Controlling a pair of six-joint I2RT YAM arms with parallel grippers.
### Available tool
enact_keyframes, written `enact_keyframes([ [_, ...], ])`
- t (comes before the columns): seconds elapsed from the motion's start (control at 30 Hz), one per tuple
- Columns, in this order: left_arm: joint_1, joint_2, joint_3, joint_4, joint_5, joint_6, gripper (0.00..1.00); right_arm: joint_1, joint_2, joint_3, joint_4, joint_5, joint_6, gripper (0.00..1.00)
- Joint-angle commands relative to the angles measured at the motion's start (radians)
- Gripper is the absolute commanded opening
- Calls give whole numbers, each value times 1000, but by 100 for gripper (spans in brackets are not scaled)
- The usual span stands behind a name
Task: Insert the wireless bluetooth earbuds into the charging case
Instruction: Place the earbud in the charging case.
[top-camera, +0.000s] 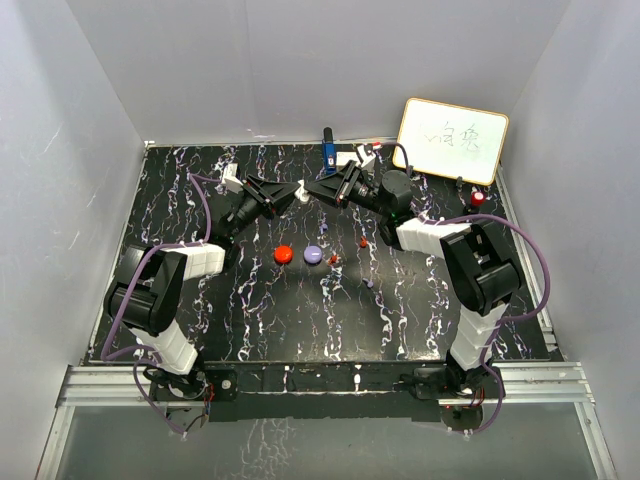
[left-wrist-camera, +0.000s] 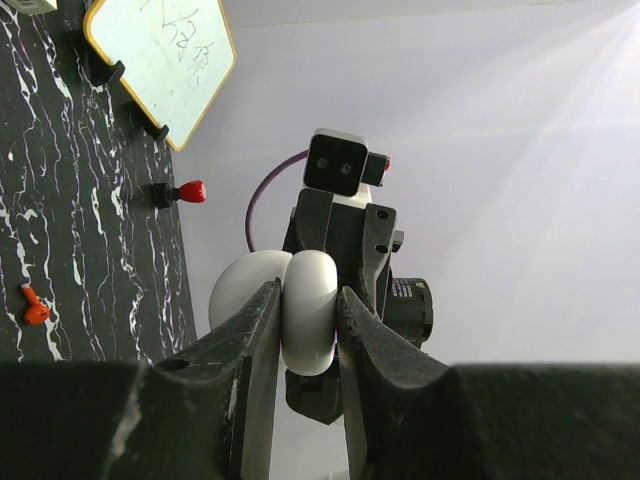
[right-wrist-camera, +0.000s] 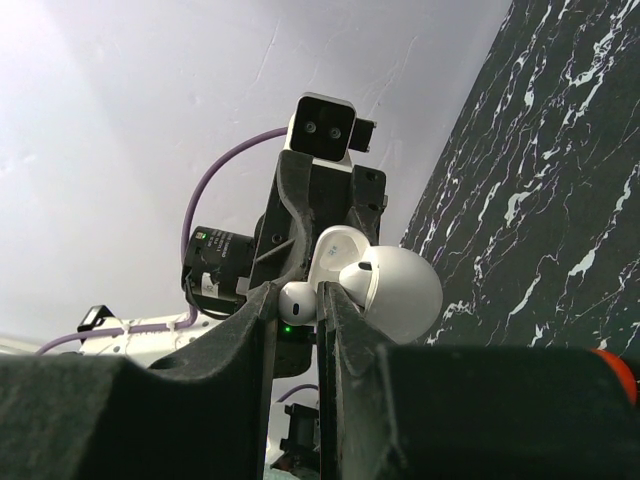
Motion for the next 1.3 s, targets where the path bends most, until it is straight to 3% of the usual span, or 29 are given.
enact_keyframes([
  [0.0,-4,-9,17,83,20,-16,0,0,-42,-10,36,23,-45,0],
  [1.27,-4,-15,21,84,13,-25,0,-1,-65,-32,25,38,-98,0],
])
